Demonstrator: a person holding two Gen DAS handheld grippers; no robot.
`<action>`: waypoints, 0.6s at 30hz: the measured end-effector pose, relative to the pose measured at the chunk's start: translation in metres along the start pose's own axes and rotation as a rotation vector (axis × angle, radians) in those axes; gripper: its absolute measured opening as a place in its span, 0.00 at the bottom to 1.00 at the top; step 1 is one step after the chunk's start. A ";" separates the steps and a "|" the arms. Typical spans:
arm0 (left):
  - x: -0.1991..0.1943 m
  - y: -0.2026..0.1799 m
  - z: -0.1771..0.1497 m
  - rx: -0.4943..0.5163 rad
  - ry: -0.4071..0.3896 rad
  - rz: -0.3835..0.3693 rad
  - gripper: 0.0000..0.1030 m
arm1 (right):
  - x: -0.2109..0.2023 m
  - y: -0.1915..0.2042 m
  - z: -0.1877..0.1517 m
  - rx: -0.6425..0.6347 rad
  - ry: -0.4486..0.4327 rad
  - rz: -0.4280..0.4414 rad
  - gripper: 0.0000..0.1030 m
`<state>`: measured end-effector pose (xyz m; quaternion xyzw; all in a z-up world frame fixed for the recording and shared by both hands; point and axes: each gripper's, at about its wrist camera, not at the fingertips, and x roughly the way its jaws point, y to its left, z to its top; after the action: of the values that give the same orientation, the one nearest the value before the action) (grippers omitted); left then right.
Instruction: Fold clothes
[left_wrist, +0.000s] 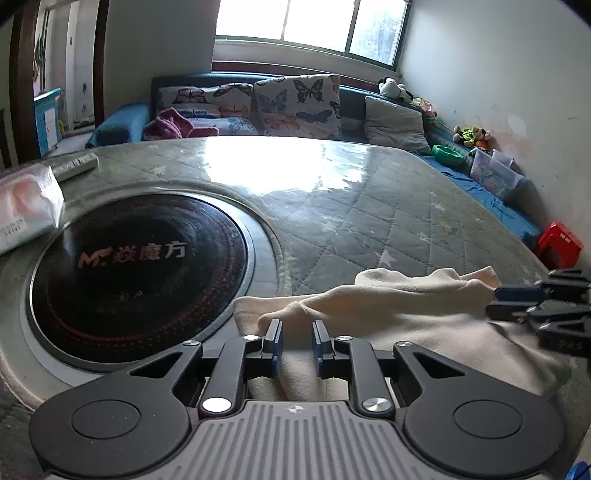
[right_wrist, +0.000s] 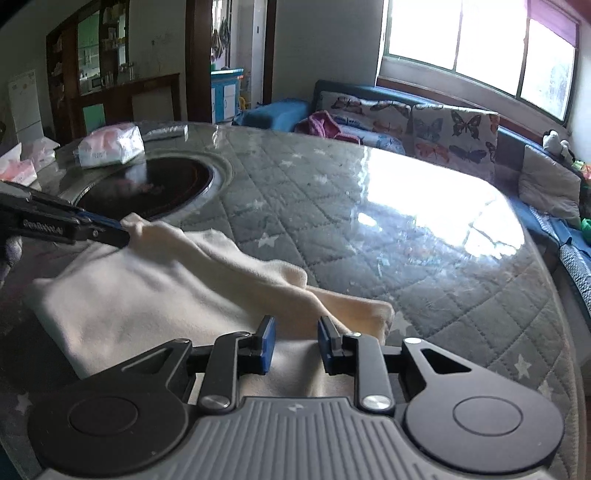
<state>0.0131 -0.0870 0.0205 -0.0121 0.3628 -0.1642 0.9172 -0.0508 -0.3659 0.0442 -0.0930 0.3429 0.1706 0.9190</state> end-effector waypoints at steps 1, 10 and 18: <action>-0.001 0.000 0.000 0.003 -0.001 0.004 0.22 | -0.004 0.001 0.001 0.001 -0.010 0.001 0.25; -0.017 0.000 -0.005 0.006 -0.024 0.028 0.43 | -0.029 0.018 0.001 0.001 -0.060 0.033 0.43; -0.028 0.000 -0.013 -0.006 -0.032 0.036 0.53 | -0.042 0.024 -0.010 0.037 -0.069 0.019 0.55</action>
<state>-0.0148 -0.0773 0.0298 -0.0111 0.3489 -0.1465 0.9256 -0.0960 -0.3568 0.0632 -0.0667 0.3149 0.1761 0.9303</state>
